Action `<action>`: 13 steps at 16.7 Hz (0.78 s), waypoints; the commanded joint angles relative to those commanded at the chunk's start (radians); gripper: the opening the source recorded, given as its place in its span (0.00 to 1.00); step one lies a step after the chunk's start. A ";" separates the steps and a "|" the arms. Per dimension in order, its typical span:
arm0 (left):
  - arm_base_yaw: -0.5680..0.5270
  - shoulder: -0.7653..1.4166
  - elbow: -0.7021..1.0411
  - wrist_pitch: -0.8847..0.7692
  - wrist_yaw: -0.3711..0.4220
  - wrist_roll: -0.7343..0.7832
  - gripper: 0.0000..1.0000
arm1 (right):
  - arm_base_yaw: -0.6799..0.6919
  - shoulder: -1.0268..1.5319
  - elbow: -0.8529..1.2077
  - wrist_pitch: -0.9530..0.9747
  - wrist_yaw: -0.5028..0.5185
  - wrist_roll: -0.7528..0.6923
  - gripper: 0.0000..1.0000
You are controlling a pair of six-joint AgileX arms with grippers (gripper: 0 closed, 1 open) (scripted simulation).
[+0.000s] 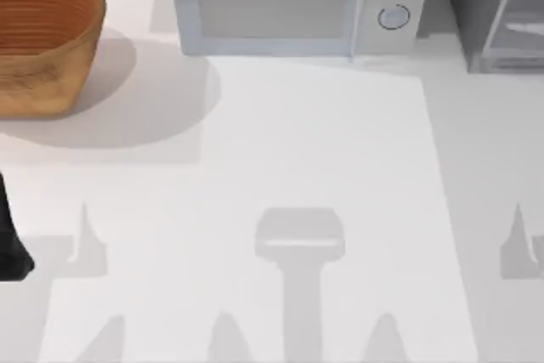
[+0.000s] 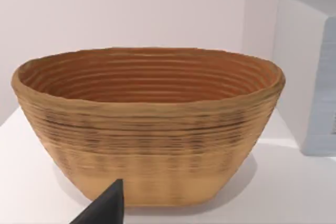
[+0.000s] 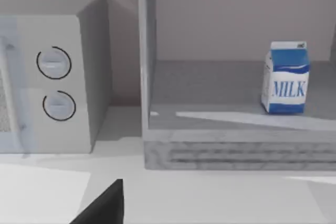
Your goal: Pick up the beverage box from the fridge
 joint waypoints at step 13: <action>0.000 0.000 0.000 0.000 0.000 0.000 1.00 | -0.211 0.671 0.076 0.631 -0.203 0.001 1.00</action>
